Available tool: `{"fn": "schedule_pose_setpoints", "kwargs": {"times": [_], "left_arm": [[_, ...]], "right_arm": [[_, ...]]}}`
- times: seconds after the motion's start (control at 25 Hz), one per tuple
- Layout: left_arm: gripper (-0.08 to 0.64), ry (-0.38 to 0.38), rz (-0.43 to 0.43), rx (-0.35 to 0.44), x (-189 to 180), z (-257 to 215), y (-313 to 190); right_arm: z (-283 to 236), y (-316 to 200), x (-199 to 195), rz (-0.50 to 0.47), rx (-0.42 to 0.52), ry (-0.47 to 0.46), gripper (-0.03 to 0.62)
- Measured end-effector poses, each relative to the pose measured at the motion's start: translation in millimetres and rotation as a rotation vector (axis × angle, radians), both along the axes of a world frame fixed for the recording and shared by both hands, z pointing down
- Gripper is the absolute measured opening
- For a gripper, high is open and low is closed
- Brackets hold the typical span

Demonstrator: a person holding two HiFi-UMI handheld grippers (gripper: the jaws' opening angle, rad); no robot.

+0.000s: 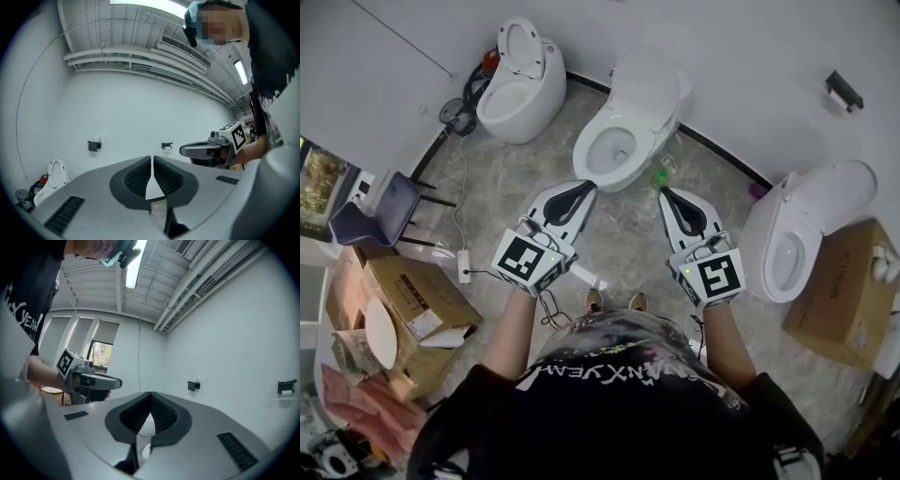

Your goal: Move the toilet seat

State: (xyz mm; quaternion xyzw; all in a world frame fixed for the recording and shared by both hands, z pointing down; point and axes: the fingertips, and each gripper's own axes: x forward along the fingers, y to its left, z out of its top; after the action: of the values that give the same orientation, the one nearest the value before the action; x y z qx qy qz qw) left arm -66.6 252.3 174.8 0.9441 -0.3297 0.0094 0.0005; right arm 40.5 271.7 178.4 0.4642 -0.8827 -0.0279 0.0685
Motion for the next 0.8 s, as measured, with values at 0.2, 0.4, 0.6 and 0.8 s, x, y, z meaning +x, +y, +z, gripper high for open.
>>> {"fn": "schedule_pose_setpoints", "kwargs": {"times": [0.2,0.4,0.6,0.8], "left_arm": [[0.037,-0.001,-0.001,-0.003,3.8,1.8,-4.8],[0.037,-0.002,0.022,0.000,6.4,3.6,-6.9],[0.038,0.005,0.030,-0.002,8.3,2.9,-10.5],[0.038,0.007,0.030,-0.004,7.6,5.3,-13.2]], "right_arm": [[1.2,-5.2,5.9,0.015,0.003,-0.011,0.002],[4.6,-7.9,3.5,0.016,-0.003,-0.006,0.003],[5.4,-10.6,2.7,0.012,-0.004,-0.008,0.003],[7.8,-12.4,2.9,0.005,-0.010,-0.010,0.007]]}}
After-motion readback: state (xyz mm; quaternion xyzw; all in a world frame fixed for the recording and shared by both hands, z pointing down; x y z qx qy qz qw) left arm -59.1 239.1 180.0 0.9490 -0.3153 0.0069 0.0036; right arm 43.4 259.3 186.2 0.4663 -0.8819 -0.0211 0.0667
